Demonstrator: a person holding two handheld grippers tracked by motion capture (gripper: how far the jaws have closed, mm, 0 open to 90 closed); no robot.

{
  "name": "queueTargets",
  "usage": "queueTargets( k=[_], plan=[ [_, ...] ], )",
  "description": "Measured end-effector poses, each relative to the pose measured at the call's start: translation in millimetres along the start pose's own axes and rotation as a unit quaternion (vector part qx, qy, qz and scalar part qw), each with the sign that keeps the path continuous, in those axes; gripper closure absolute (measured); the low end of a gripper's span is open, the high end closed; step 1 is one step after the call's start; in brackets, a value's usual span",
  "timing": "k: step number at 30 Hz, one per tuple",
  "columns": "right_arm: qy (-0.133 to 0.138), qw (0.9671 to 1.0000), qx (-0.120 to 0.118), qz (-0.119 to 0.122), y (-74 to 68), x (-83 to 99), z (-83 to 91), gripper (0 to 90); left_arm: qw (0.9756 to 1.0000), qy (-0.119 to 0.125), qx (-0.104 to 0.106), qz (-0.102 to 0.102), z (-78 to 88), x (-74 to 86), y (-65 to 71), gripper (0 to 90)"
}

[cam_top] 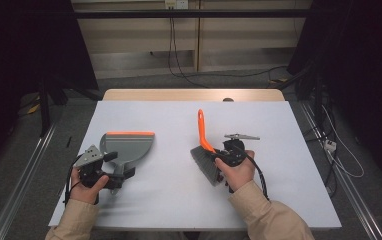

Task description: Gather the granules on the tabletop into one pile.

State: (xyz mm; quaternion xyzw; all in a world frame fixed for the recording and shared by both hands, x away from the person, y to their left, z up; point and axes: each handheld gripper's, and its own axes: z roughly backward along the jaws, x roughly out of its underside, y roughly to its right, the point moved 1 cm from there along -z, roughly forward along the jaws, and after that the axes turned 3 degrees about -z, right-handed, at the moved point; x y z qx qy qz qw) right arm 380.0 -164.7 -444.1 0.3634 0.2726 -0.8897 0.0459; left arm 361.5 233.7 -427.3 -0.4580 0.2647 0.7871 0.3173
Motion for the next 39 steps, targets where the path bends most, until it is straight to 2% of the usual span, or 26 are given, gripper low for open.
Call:
queueTargets(
  k=[4, 9, 13, 18, 20, 21, 22, 23, 25, 27, 28, 29, 31, 33, 35, 36, 39],
  plan=[
    [0.001, 1.0000, 0.002, -0.002, 2.8, -0.3, 3.1, 70.6, 1.0000, -0.001, 0.000, -0.002, 0.0, 0.0, -0.2, 4.0],
    [0.007, 0.9999, -0.006, -0.008, 4.7, -1.5, 7.5, 70.8, 1.0000, -0.003, 0.001, -0.003, -0.6, 0.0, 0.2, 4.0],
    [0.022, 0.9989, -0.033, -0.025, 2.6, -14.1, 19.8, 70.9, 1.0000, -0.003, 0.000, -0.003, -0.5, 0.0, -0.3, 4.0],
    [0.045, 0.9983, -0.038, -0.007, 7.8, -37.0, 27.6, 71.0, 1.0000, -0.002, 0.001, -0.002, -0.2, -0.2, -0.4, 4.0],
    [0.049, 0.9975, -0.043, 0.027, 12.7, -46.0, 23.5, 71.0, 1.0000, -0.002, 0.001, 0.000, -0.5, -0.1, -0.6, 4.0],
    [0.049, 0.9975, -0.043, 0.027, 12.7, -46.0, 23.5, 71.0, 1.0000, -0.002, 0.001, 0.001, -0.6, 0.0, -0.8, 4.0],
    [0.047, 0.9967, -0.039, 0.054, 17.8, -52.3, 16.8, 71.0, 1.0000, 0.001, 0.001, 0.002, -0.6, -0.1, -0.9, 4.0],
    [0.045, 0.9950, -0.043, 0.077, 20.8, -55.4, 11.9, 71.0, 1.0000, 0.000, 0.001, 0.003, -0.4, -0.1, -0.9, 4.0],
    [0.044, 0.9913, -0.036, 0.119, 26.5, -59.3, 2.6, 71.1, 1.0000, -0.001, 0.000, 0.003, -0.2, 0.0, -1.1, 4.0],
    [0.043, 0.9845, -0.035, 0.167, 32.2, -63.9, -7.0, 71.0, 1.0000, -0.002, 0.000, 0.004, -0.7, 0.7, -2.2, 3.9],
    [0.043, 0.9845, -0.035, 0.167, 32.2, -63.9, -7.0, 71.0, 1.0000, -0.002, 0.000, 0.004, -0.7, 0.7, -2.2, 4.0],
    [0.044, 0.9785, -0.041, 0.197, 38.2, -67.2, -15.6, 71.1, 1.0000, -0.002, 0.000, 0.005, -0.9, 0.8, -2.2, 4.0],
    [0.044, 0.9774, -0.047, 0.202, 41.0, -68.0, -19.7, 71.1, 1.0000, -0.002, 0.001, 0.005, -1.2, 0.8, -2.3, 4.0],
    [0.042, 0.9702, -0.055, 0.232, 45.8, -68.7, -29.9, 71.0, 1.0000, -0.002, 0.002, 0.005, -1.2, 0.6, -2.2, 4.0],
    [0.035, 0.9643, -0.058, 0.256, 47.0, -68.0, -34.5, 71.0, 1.0000, -0.002, 0.003, 0.005, -1.5, 0.7, -2.2, 4.0],
    [0.030, 0.9627, -0.063, 0.261, 47.5, -67.2, -36.3, 71.0, 1.0000, -0.002, 0.003, 0.005, -1.8, 0.8, -2.3, 4.0],
    [0.023, 0.9625, -0.063, 0.263, 47.5, -66.9, -35.3, 70.9, 1.0000, -0.005, 0.003, 0.004, -2.0, 0.8, -2.7, 4.0]
  ],
)
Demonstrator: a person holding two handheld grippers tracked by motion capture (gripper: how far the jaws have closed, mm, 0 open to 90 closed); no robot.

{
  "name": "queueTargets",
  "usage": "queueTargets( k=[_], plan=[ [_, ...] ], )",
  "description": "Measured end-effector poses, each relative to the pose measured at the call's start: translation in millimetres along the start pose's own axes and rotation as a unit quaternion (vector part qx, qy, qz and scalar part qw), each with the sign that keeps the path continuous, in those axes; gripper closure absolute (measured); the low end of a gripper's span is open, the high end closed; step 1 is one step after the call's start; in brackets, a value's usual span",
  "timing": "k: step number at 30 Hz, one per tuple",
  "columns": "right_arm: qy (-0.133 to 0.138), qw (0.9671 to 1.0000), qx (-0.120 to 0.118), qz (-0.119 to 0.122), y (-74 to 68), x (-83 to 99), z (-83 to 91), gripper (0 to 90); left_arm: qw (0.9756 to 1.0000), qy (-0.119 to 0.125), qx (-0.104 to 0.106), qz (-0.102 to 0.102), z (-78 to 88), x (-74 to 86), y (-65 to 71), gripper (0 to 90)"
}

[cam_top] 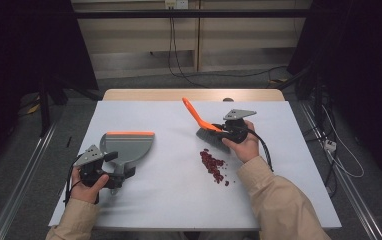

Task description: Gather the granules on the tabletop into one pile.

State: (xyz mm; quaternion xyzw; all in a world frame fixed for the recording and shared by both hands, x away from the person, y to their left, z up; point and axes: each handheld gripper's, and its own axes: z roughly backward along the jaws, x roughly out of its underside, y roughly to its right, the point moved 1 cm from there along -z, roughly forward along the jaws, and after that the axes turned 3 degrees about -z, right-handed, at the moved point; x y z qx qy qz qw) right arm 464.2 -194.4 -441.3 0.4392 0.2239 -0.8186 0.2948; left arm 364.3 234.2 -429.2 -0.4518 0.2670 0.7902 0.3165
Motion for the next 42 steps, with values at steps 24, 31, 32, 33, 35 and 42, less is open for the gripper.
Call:
queueTargets(
  k=[24, 31, 32, 33, 35, 42],
  plan=[
    [-0.115, 0.9920, -0.038, 0.036, -5.8, -14.7, -3.4, 71.2, 1.0000, -0.002, 0.001, -0.001, -0.1, 0.6, 0.3, 4.0],
    [-0.129, 0.9795, -0.083, 0.131, -17.3, -11.0, 4.5, 71.2, 1.0000, -0.001, 0.000, 0.001, -0.5, 0.9, 0.5, 4.0],
    [-0.129, 0.9786, -0.087, 0.135, -18.1, -9.9, 6.4, 71.2, 1.0000, -0.001, 0.000, 0.001, -0.2, 0.9, 0.5, 4.0],
    [-0.128, 0.9770, -0.096, 0.141, -18.7, -8.6, 8.2, 71.2, 1.0000, -0.001, 0.000, 0.000, -0.1, 0.9, 0.3, 4.0],
    [-0.129, 0.9750, -0.104, 0.149, -20.4, -6.5, 11.9, 71.2, 1.0000, -0.002, -0.001, 0.000, -0.1, 0.8, 0.4, 4.0],
    [-0.124, 0.9711, -0.123, 0.162, -27.4, -1.3, 19.9, 71.2, 1.0000, -0.001, 0.000, 0.002, -1.1, 0.8, 1.1, 4.0]
  ],
)
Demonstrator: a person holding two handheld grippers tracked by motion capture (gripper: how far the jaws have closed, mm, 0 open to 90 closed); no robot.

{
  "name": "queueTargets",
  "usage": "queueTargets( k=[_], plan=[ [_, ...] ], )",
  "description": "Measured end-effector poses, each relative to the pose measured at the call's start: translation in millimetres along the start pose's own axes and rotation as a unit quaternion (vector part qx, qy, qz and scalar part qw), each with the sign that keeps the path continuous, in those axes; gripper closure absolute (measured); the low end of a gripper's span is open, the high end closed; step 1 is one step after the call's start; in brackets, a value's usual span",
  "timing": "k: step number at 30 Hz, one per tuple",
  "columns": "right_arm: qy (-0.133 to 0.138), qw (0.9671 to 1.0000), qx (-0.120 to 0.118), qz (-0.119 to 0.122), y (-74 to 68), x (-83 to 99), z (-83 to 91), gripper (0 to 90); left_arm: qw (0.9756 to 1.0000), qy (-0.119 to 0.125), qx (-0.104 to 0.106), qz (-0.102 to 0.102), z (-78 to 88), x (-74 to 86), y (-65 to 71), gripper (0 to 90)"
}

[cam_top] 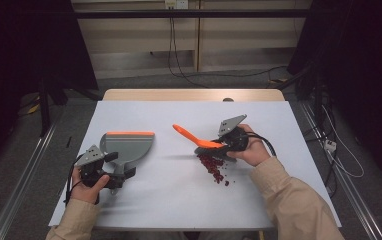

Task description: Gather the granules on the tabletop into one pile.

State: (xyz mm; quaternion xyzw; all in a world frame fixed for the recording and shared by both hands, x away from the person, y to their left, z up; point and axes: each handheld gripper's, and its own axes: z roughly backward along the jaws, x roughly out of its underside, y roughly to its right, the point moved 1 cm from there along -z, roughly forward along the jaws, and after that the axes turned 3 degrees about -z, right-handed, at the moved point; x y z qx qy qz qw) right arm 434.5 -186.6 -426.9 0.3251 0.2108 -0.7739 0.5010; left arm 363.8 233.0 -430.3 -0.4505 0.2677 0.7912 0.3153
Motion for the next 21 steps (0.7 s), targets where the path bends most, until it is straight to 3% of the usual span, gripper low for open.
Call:
queueTargets(
  k=[6, 9, 13, 14, 16, 17, 21],
  plan=[
    [0.008, 0.9999, -0.010, 0.008, -6.0, 0.8, 1.7, 71.2, 1.0000, -0.001, 0.000, -0.001, -0.1, 0.1, 0.2, 4.0],
    [0.013, 0.9999, -0.004, 0.009, -8.1, -0.2, 2.7, 71.2, 1.0000, -0.002, -0.001, -0.002, -0.5, 0.1, 0.1, 4.0],
    [0.032, 0.9995, -0.004, -0.004, -6.2, -1.9, 5.4, 71.2, 1.0000, -0.003, 0.000, -0.005, -0.4, -0.1, 0.4, 4.0],
    [0.045, 0.9989, 0.002, -0.010, -5.2, -3.3, 7.9, 71.2, 1.0000, -0.003, -0.001, -0.004, 0.0, -0.1, 0.3, 4.0],
    [0.050, 0.9987, 0.003, -0.011, -4.6, -3.9, 9.0, 71.2, 1.0000, -0.001, -0.001, -0.003, -0.4, 0.0, 0.2, 4.0],
    [0.052, 0.9985, 0.014, -0.010, -2.6, -4.0, 10.4, 71.2, 1.0000, -0.002, -0.001, -0.002, -0.6, 0.1, 0.1, 4.0],
    [0.045, 0.9985, 0.027, -0.012, 4.5, 0.3, 9.6, 71.2, 1.0000, -0.002, 0.000, -0.004, -0.4, -0.2, 0.5, 4.0]
  ],
)
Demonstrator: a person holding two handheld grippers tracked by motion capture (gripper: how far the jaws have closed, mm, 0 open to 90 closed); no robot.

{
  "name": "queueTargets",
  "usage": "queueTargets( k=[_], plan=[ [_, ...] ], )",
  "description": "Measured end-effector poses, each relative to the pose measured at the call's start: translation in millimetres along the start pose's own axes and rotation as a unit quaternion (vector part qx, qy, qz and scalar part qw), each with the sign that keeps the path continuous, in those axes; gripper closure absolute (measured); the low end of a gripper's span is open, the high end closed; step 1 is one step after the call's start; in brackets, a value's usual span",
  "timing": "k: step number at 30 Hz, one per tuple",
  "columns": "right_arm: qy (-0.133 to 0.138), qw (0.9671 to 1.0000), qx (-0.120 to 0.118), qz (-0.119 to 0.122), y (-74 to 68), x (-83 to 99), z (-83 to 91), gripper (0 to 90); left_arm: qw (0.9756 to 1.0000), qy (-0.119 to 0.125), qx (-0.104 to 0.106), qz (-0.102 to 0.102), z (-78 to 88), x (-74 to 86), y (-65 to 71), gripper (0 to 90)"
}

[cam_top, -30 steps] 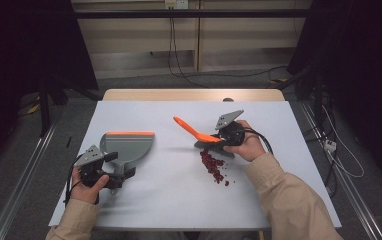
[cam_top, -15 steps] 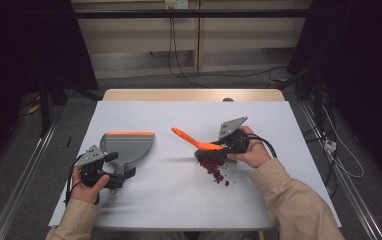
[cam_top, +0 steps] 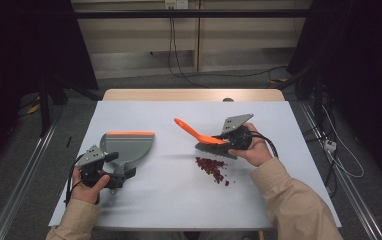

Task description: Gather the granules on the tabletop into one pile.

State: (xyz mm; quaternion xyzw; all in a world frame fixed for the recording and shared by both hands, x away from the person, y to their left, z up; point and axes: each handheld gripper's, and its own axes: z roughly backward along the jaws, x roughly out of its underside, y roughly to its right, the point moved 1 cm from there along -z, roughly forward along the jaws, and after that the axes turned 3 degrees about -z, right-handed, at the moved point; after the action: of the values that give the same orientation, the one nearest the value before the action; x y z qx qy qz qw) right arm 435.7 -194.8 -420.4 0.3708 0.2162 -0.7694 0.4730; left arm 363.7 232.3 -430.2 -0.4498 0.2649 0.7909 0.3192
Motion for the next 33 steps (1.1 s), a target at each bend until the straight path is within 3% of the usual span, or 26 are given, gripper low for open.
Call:
queueTargets(
  k=[3, 5, 6, 9, 11, 13, 19, 20, 27, 33],
  plan=[
    [-0.015, 0.9999, -0.002, 0.001, 2.0, 7.3, -8.3, 71.2, 1.0000, 0.000, 0.000, 0.000, -0.2, 0.1, -0.2, 4.0],
    [-0.006, 0.9999, -0.012, -0.001, 0.1, 7.0, -9.5, 71.2, 1.0000, 0.000, -0.001, 0.001, 0.1, 0.2, -0.3, 4.0],
    [-0.007, 0.9997, -0.024, 0.006, -6.9, 5.6, -11.7, 71.2, 1.0000, 0.001, -0.001, 0.001, 0.2, 0.2, -0.6, 4.0],
    [-0.014, 0.9993, -0.027, 0.021, -14.1, 3.1, -11.6, 71.2, 1.0000, 0.001, -0.001, 0.003, 0.0, 0.4, -0.5, 4.0],
    [-0.006, 0.9993, -0.034, 0.017, -14.5, 2.6, -9.8, 71.2, 1.0000, 0.000, 0.000, -0.001, 0.3, 0.1, -0.2, 4.0],
    [-0.002, 0.9996, -0.020, 0.022, -14.3, 0.8, -5.5, 71.2, 1.0000, 0.000, 0.000, 0.000, 0.5, 0.1, -0.1, 4.0],
    [0.036, 0.9987, -0.035, 0.001, -17.8, -4.1, 12.5, 71.2, 1.0000, 0.001, -0.001, 0.001, 0.4, 0.2, -0.3, 4.0],
    [0.045, 0.9974, -0.056, 0.001, -25.5, -5.4, 18.8, 71.2, 1.0000, 0.001, -0.001, 0.001, 0.5, 0.1, -0.4, 4.0],
    [0.038, 0.9915, -0.125, 0.005, -61.5, 7.9, 23.8, 71.2, 1.0000, 0.001, -0.001, 0.002, 0.4, 0.0, -0.2, 4.0],
    [0.017, 0.9880, -0.153, -0.002, -70.1, 24.8, 21.5, 71.2, 1.0000, 0.001, -0.003, 0.002, -0.1, 0.0, -0.1, 4.0]
  ],
)
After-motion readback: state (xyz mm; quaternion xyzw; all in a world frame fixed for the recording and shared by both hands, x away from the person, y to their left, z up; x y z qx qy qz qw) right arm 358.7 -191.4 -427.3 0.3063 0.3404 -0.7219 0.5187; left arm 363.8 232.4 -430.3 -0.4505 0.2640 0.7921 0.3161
